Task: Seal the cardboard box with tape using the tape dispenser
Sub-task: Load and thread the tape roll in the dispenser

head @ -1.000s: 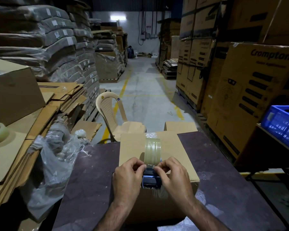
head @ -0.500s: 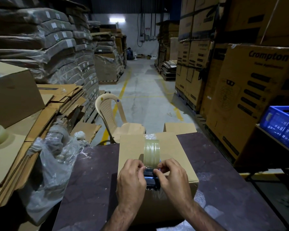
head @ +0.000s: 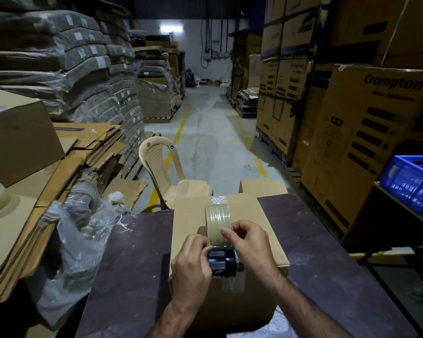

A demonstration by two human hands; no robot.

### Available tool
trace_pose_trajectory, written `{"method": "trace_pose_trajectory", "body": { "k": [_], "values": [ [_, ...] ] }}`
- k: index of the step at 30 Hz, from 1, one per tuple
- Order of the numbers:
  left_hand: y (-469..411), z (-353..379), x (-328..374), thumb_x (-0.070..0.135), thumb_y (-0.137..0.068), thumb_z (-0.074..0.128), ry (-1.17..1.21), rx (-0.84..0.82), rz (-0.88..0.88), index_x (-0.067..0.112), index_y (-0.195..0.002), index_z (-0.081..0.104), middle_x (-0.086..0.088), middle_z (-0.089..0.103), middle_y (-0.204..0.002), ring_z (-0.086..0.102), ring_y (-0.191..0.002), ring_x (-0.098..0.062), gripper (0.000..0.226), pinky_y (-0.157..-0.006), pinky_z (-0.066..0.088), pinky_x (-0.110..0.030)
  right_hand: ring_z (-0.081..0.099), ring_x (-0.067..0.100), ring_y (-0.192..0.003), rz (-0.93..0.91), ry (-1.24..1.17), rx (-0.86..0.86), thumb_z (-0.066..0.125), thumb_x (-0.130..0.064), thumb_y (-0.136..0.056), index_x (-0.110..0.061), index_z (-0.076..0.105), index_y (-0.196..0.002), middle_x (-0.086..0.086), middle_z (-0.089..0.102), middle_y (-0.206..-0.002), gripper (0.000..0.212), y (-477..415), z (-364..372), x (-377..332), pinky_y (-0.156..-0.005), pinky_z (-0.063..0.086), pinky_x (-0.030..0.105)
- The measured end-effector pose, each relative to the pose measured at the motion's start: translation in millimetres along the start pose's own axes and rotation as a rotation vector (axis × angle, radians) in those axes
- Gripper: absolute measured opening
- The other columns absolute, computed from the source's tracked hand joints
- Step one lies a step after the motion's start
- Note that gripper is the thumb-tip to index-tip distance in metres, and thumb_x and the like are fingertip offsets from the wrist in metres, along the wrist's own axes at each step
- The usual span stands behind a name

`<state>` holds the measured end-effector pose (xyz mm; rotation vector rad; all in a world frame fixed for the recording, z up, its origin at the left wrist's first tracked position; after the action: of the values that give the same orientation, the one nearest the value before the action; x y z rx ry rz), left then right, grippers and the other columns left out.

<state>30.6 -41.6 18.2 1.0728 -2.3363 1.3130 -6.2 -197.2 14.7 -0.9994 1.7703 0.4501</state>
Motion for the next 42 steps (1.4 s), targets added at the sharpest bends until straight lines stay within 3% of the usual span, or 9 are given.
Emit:
{"method": "trace_pose_trajectory", "body": {
  "k": [5, 8, 11, 14, 18, 21, 30, 34, 42],
  "values": [
    [-0.2, -5.0, 1.2, -0.016, -0.071, 0.07, 0.035, 0.031, 0.022, 0.009, -0.081, 0.06, 0.004, 0.056, -0.08, 0.051, -0.065, -0.003, 0.028, -0.061, 0.037, 0.002, 0.06, 0.015, -0.068, -0.008, 0.022, 0.047, 0.07, -0.03, -0.084, -0.012, 0.063, -0.073, 0.002, 0.064, -0.071, 0.022, 3.8, -2.0, 2.0, -0.062, 0.052, 0.026],
    [-8.4, -15.5, 3.0, -0.006, -0.08, 0.066, 0.084, 0.083, 0.015, 0.008, -0.084, 0.061, 0.005, 0.057, -0.082, 0.053, -0.065, -0.004, 0.015, -0.059, 0.04, -0.004, 0.055, 0.005, -0.063, 0.022, -0.005, 0.02, 0.07, -0.029, -0.084, -0.011, 0.063, -0.074, -0.001, 0.062, -0.07, 0.021, 3.7, -0.9, 4.4, -0.052, 0.046, 0.013],
    [-6.4, -19.5, -20.0, 0.01, -0.088, 0.066, 0.194, 0.095, -0.234, 0.019, -0.084, 0.062, 0.009, 0.06, -0.082, 0.06, -0.072, -0.005, 0.01, -0.058, 0.049, -0.014, 0.054, -0.001, -0.057, 0.043, -0.051, -0.04, 0.069, -0.03, -0.085, -0.007, 0.064, -0.076, 0.001, 0.061, -0.071, 0.025, 2.4, -0.1, 3.9, -0.046, 0.044, 0.011],
    [0.8, -1.8, -31.3, 0.026, -0.085, 0.07, 0.306, -0.067, -0.385, 0.027, -0.09, 0.066, 0.007, 0.069, -0.088, 0.065, -0.078, -0.004, 0.006, -0.062, 0.055, -0.017, 0.052, -0.003, -0.048, 0.043, -0.095, -0.063, 0.067, -0.029, -0.086, -0.005, 0.064, -0.077, 0.001, 0.059, -0.069, 0.026, -0.1, -1.4, 2.3, -0.04, 0.042, 0.012],
    [-2.9, 5.7, -23.6, 0.037, -0.076, 0.076, 0.257, -0.162, -0.359, 0.022, -0.115, 0.066, 0.01, 0.067, -0.105, 0.061, -0.094, -0.002, 0.043, -0.07, 0.048, -0.007, 0.046, 0.006, -0.052, 0.072, -0.129, -0.092, 0.068, -0.031, -0.086, -0.012, 0.061, -0.066, -0.009, 0.052, -0.052, 0.028, -6.7, 0.9, 5.7, -0.051, 0.041, 0.025],
    [-3.7, 7.2, -21.9, 0.039, -0.074, 0.079, 0.199, -0.181, -0.336, 0.021, -0.12, 0.065, 0.012, 0.064, -0.107, 0.058, -0.094, 0.002, 0.051, -0.073, 0.047, -0.008, 0.042, 0.002, -0.047, 0.13, -0.19, -0.133, 0.066, -0.028, -0.088, -0.016, 0.058, -0.061, -0.011, 0.049, -0.046, 0.03, -10.6, 3.7, 8.7, -0.049, 0.034, 0.021],
    [-4.5, 7.4, -23.4, 0.029, -0.08, 0.076, 0.229, -0.163, -0.438, 0.019, -0.108, 0.07, 0.009, 0.069, -0.095, 0.064, -0.078, -0.001, 0.03, -0.058, 0.047, -0.005, 0.038, 0.005, -0.048, 0.162, -0.259, -0.149, 0.064, -0.028, -0.089, -0.015, 0.057, -0.065, -0.008, 0.047, -0.053, 0.028, -12.8, 5.9, 11.7, -0.047, 0.031, 0.019],
    [-7.9, -2.1, -18.1, 0.023, -0.081, 0.076, 0.181, -0.112, -0.444, 0.018, -0.088, 0.072, 0.011, 0.067, -0.075, 0.062, -0.068, 0.0, 0.009, -0.052, 0.046, -0.006, 0.04, 0.004, -0.049, 0.159, -0.291, -0.139, 0.063, -0.027, -0.09, -0.017, 0.055, -0.064, -0.009, 0.047, -0.054, 0.029, -11.3, 5.3, 12.8, -0.047, 0.031, 0.016],
    [-12.5, -7.5, -12.2, 0.032, -0.08, 0.075, 0.096, -0.1, -0.441, 0.026, -0.076, 0.069, 0.013, 0.065, -0.068, 0.062, -0.065, 0.0, 0.01, -0.057, 0.056, -0.021, 0.054, 0.016, -0.065, 0.129, -0.451, -0.084, 0.061, -0.024, -0.091, -0.011, 0.058, -0.069, 0.004, 0.055, -0.069, 0.026, -3.0, 7.1, 18.6, -0.055, 0.048, 0.028]
  ]
}}
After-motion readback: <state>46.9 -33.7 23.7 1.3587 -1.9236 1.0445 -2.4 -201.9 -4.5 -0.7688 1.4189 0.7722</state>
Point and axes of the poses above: each hand's wrist, its own y-axis away from the middle knuckle, its own z-axis out of the palm, x = y × z, the point moved 9 cm from there along -y, towards the middle knuckle
